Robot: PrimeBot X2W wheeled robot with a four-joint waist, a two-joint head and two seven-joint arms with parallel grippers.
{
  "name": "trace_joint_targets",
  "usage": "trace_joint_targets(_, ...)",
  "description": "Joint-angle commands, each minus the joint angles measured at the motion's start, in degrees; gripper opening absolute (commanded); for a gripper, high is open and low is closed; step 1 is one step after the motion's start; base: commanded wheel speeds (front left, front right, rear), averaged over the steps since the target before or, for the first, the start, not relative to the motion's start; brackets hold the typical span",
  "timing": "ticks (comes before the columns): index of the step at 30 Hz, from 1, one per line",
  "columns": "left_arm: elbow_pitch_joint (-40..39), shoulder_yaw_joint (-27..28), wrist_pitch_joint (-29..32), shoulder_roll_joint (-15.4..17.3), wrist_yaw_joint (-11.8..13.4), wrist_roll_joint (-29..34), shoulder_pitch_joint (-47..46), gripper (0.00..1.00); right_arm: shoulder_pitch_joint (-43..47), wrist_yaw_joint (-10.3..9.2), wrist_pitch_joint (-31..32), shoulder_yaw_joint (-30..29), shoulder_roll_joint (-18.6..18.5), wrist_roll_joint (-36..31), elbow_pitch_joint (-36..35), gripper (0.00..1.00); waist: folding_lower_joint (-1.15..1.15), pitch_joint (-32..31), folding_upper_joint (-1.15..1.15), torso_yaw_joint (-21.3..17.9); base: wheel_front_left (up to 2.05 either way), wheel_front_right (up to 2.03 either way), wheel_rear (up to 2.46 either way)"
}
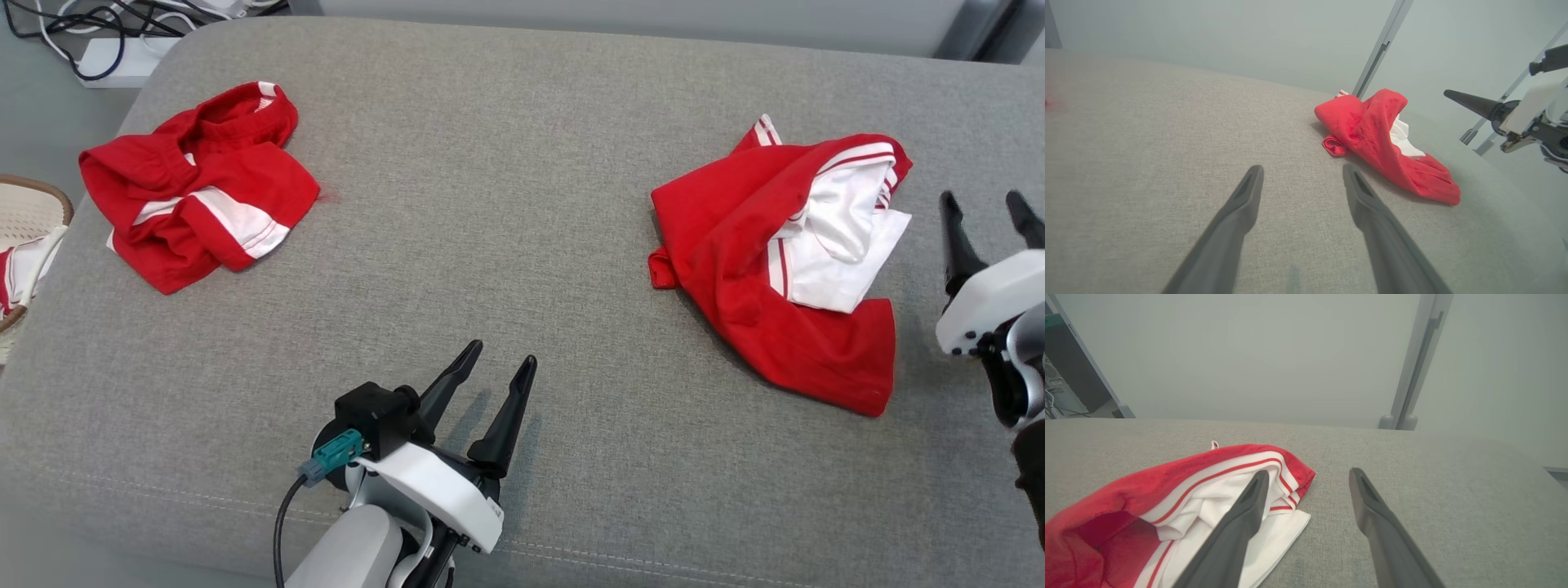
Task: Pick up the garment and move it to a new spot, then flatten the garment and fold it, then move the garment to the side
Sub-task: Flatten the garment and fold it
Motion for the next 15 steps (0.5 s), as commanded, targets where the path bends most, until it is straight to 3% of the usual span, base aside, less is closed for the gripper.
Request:
trace_joint_targets(1,-1.74,1.41,-0.59,0.37,-0.22,0.31,-2.35,1.0,1.95,0.21,-0.62,1.86,0.16,1.32,-0.36,1.0,0.0,0.65,0.0,-0.93,0.0,0.0,0.0)
trace_joint_targets(8,-1.84,0.09,-0.59,0.37,-0.22,0.11,-3.03,1.0,4.03,0.21,-0.01,4.88,1.35,7.0,1.08,1.0,0.0,2.38,0.0,-0.25,0.0,0.0,0.0)
trace_joint_targets(15,-1.82,0.48,-0.59,0.37,-0.22,0.44,-3.19,1.0,2.15,0.21,-0.54,2.73,1.32,14.78,4.08,1.0,0.0,4.0,0.0,2.83,0.0,0.0,0.0)
